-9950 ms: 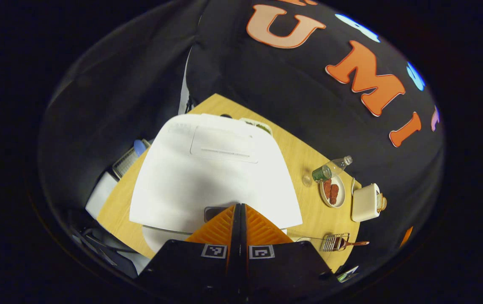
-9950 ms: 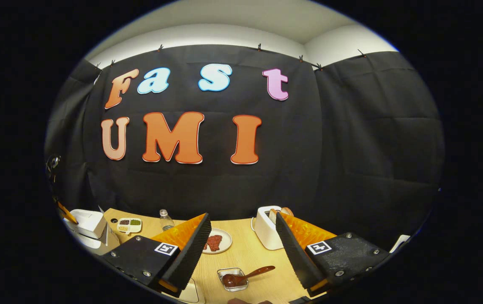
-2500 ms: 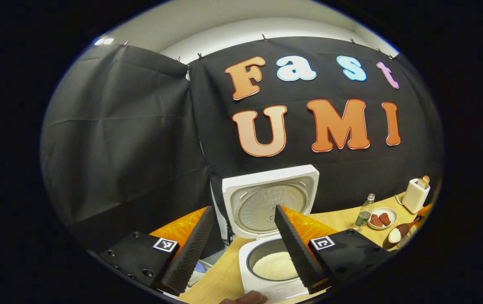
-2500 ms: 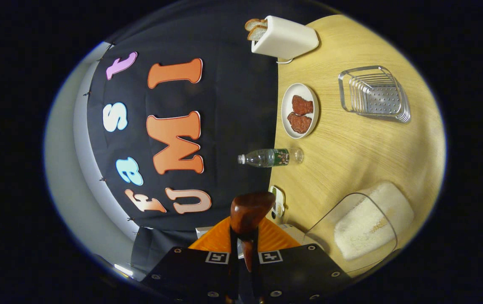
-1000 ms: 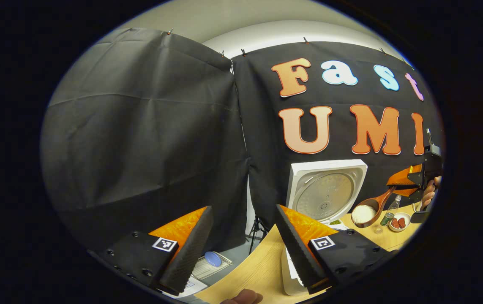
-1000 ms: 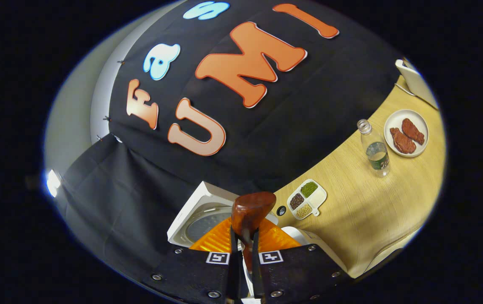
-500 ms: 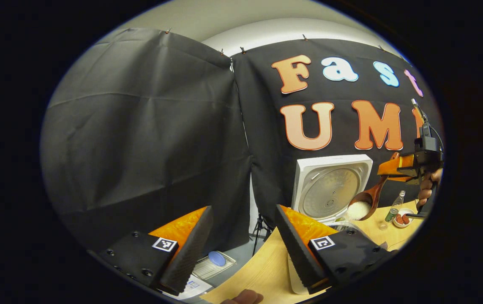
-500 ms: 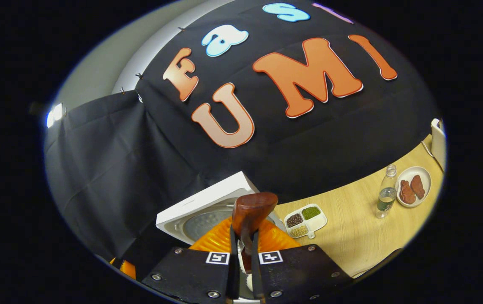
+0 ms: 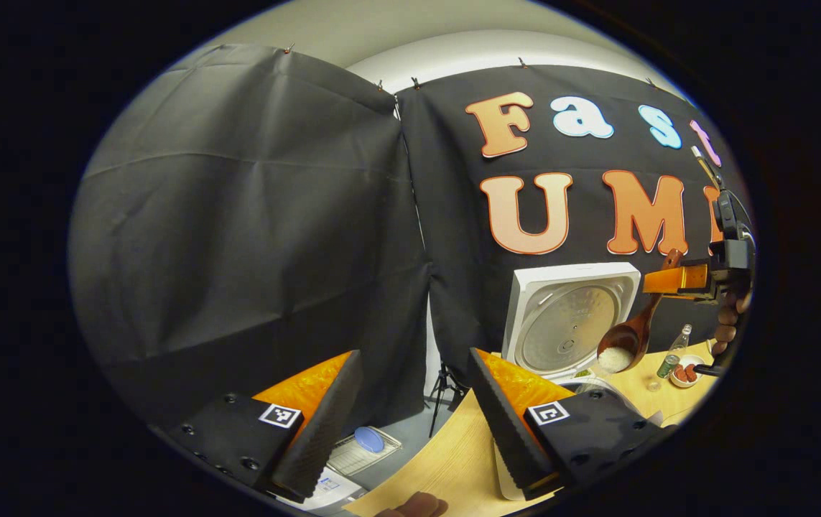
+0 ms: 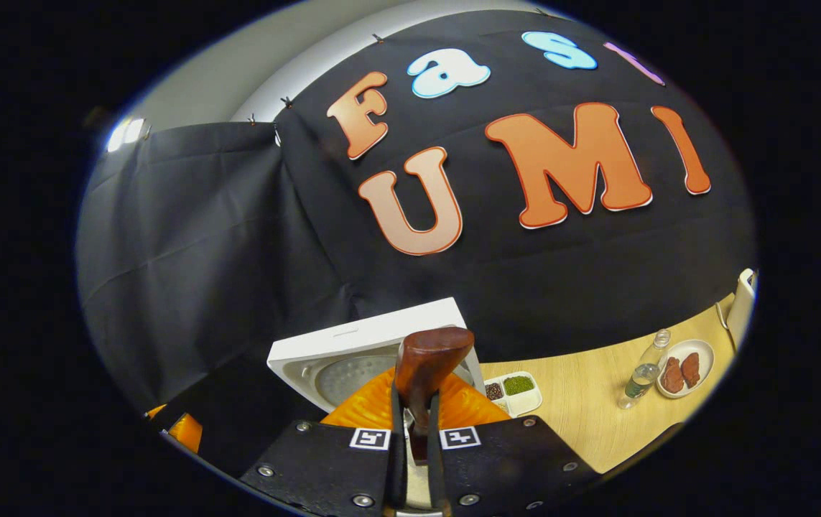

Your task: Close the left gripper, press the button to open the rice cooker; take a wooden spoon from the chopstick holder with the right hand, scoop a spoonful of rice and pour it into the rice cooker, then put the wooden spoon back into the chopstick holder.

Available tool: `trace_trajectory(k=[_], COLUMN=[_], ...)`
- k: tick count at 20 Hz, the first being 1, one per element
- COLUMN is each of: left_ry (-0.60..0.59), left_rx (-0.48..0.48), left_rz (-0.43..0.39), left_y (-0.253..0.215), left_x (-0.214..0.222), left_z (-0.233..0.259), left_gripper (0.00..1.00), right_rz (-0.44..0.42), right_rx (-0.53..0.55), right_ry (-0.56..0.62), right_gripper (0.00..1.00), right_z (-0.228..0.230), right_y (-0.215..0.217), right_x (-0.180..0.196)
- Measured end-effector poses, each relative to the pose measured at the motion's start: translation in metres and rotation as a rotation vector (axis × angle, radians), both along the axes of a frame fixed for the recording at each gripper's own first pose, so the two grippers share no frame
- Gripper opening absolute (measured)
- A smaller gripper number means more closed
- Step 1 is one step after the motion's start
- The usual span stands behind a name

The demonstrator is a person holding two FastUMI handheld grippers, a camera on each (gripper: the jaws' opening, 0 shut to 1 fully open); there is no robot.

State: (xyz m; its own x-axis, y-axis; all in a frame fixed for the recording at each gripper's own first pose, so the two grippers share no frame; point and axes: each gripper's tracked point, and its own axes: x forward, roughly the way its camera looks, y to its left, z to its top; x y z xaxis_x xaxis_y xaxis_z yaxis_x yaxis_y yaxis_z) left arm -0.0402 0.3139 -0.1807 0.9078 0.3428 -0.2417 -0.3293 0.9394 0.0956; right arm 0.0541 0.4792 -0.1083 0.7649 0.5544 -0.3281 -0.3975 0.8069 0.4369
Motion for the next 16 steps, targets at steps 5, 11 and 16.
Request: trace_trajectory(k=[5,11,16], left_ry=[0.001,0.009,0.010], left_rx=[0.000,0.002,0.016], left_rz=[0.004,0.025,0.047], left_y=[0.001,0.000,-0.002], left_x=[0.000,-0.006,-0.010], left_z=[-0.001,-0.005,-0.002], left_gripper=[0.99,0.99,0.96], right_rz=[0.062,0.150,0.236], right_rx=[-0.118,-0.229,-0.229], right_ry=[-0.146,-0.287,-0.347], right_gripper=[0.11,0.11,0.11], right_z=[0.016,0.024,0.032], right_y=[0.014,0.032,0.036], right_x=[-0.010,-0.026,-0.041])
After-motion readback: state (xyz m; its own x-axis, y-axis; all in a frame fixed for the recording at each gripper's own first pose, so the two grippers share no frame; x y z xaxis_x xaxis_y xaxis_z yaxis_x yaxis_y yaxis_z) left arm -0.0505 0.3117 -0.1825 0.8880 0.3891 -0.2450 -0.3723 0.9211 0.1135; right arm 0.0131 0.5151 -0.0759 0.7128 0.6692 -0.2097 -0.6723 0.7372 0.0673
